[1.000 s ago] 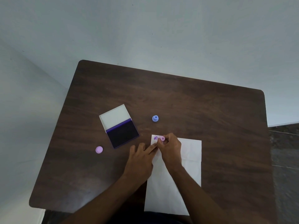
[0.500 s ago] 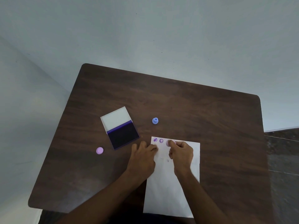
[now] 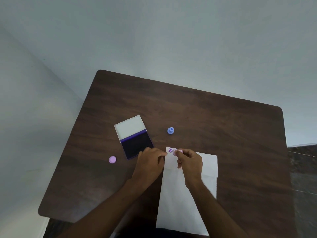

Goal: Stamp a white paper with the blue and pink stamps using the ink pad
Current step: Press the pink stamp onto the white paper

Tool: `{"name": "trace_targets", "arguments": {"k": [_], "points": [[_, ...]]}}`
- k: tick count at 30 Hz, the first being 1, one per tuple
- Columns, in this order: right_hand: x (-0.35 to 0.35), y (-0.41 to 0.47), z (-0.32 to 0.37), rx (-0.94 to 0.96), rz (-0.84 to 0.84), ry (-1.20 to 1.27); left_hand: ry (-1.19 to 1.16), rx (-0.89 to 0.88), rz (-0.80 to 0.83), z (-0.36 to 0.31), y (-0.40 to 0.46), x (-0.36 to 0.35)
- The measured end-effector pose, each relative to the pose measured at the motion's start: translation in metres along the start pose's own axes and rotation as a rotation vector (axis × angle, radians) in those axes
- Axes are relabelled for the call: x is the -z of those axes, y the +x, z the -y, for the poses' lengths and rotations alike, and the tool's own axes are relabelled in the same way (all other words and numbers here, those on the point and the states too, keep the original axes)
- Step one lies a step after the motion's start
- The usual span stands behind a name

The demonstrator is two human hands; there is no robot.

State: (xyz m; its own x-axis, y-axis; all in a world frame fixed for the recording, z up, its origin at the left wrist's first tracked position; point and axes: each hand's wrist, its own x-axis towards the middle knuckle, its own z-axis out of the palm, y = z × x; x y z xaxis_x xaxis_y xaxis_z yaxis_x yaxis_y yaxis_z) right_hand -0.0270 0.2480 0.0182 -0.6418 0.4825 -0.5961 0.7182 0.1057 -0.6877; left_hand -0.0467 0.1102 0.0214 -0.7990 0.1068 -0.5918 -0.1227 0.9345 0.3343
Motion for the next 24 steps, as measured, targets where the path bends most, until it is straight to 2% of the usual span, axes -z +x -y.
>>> {"name": "trace_targets", "arguments": {"k": [7,11,14,17,24], "points": [[-0.019,-0.015,0.013,0.070,0.104,-0.023,-0.369,0.105,-0.010,0.038,-0.011,-0.006],[-0.034,-0.024,0.023,0.109,0.191,-0.049,-0.523,0.231,-0.005,0.051,-0.012,-0.006],[-0.043,-0.031,0.031,0.164,0.268,-0.037,-0.565,0.164,-0.241,0.064,-0.025,-0.002],[-0.051,-0.037,0.036,0.204,0.359,-0.061,-0.555,0.167,-0.451,0.081,-0.039,0.005],[-0.072,-0.050,0.041,0.233,0.455,-0.135,-0.609,0.287,-0.648,0.144,-0.046,-0.010]]}}
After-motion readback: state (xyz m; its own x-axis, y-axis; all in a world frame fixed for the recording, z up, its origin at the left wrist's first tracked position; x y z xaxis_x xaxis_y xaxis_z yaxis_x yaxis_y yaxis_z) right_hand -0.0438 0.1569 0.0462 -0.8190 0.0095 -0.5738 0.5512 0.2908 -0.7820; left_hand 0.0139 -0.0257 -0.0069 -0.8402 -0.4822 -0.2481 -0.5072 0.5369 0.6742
